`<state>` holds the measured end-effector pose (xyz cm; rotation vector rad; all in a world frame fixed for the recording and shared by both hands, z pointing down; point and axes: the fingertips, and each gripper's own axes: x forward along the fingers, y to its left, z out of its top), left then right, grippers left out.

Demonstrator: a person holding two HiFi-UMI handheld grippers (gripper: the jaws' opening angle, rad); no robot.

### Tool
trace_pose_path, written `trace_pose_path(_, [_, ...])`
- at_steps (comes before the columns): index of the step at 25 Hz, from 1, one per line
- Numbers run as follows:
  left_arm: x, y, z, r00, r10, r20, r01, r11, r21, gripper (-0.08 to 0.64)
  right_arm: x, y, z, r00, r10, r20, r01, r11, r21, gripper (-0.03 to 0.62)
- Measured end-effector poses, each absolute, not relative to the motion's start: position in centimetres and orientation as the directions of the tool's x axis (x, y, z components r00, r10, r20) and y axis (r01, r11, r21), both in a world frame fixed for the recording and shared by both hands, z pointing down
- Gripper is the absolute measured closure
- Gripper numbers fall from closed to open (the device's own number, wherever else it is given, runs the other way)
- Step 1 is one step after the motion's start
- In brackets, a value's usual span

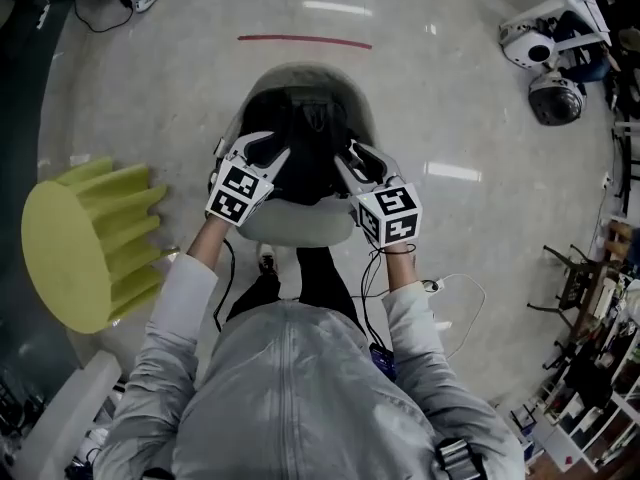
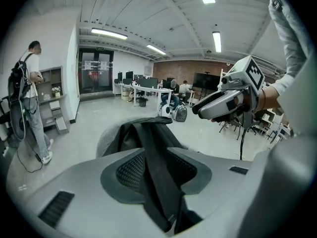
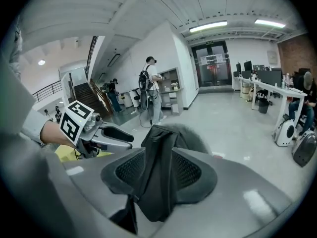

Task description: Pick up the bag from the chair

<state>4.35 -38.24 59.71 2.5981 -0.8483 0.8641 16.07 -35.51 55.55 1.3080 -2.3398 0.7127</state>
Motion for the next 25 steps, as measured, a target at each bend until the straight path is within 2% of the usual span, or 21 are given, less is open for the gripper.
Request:
trace_pose_path(6, [5.7,-39.7,63.4,0.631,-0.412,0.658,-0.629,-0.768,0.123,0.417,14.9,-37.9,60.7,-0.552,-0.601,0.579,-0.831,0.452,-0.324,0.400])
trace_pose_path(13, [6.7,-39.5,67.1,0.630,-0.374,0.681,-0.639,-0.748,0.180,0.411,14.0,-37.9,67.3,-0.569,-0.523,0.634,-0.822,0.384,-0.421,0.385])
trace_pose_path(19, [7.3,-39.7,68.9,0.631,-0.387,0.673,-0.669,-0.710,0.219,0.413,13.5,-37.8,69.3,-0.585,-0.516,0.625,-0.811,0.348,-0.471,0.385])
trace_pose_path(20, [7.4,-39.9,69.0,0.630,-0.391,0.671,-0.678,-0.698,0.230,0.419,13.5,-37.9,69.3,-0.587,-0.518,0.623,-0.809,0.351,-0.471,0.389])
trace_pose_path(23, [7.9,-40.0,68.8,0.627,-0.395,0.672,-0.686,-0.689,0.235,0.464,13.3,-37.8,68.6,-0.594,-0.516,0.617,-0.804,0.387,-0.451,0.497])
trace_pose_path(25, [8.0,-39.7,68.6,0.625,-0.397,0.672,-0.687,-0.689,0.232,0.487,12.9,-37.4,68.2,-0.596,-0.517,0.615,-0.802,0.412,-0.432,0.525])
